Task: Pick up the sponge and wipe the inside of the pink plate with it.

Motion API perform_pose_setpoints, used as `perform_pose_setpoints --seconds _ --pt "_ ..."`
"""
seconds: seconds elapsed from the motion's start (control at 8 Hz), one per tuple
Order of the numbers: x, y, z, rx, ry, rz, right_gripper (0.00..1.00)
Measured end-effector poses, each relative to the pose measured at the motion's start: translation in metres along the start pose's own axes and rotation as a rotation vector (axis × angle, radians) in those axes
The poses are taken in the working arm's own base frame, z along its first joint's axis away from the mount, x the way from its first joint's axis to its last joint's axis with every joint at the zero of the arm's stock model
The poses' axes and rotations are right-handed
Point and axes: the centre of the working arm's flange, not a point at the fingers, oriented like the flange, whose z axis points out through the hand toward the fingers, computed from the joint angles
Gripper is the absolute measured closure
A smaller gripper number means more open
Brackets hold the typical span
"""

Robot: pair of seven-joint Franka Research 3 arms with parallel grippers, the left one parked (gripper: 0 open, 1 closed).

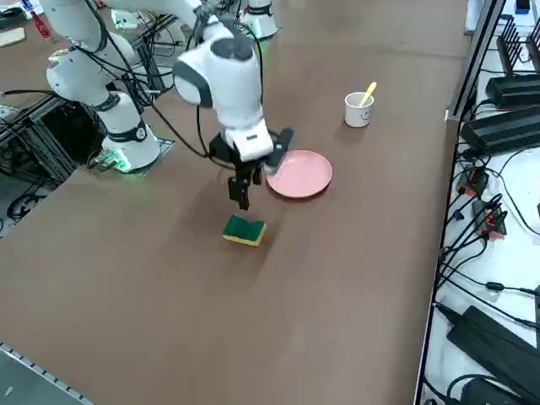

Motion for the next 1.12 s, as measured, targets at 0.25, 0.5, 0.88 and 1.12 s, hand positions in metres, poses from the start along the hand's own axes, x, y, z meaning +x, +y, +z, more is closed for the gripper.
perform_pose_setpoints --seconds 0.25,0.5,0.88,1.12 --pt "0.0 0.005 0.039 0.009 -0.036 0.005 0.0" --pt "0.001 0.011 0.062 0.009 -0.035 0.013 0.05" --pt "-0.003 0.021 0.079 0.014 -0.049 0.006 0.07" --pt "-0.005 0.024 0.087 0.018 -0.058 0.008 0.11"
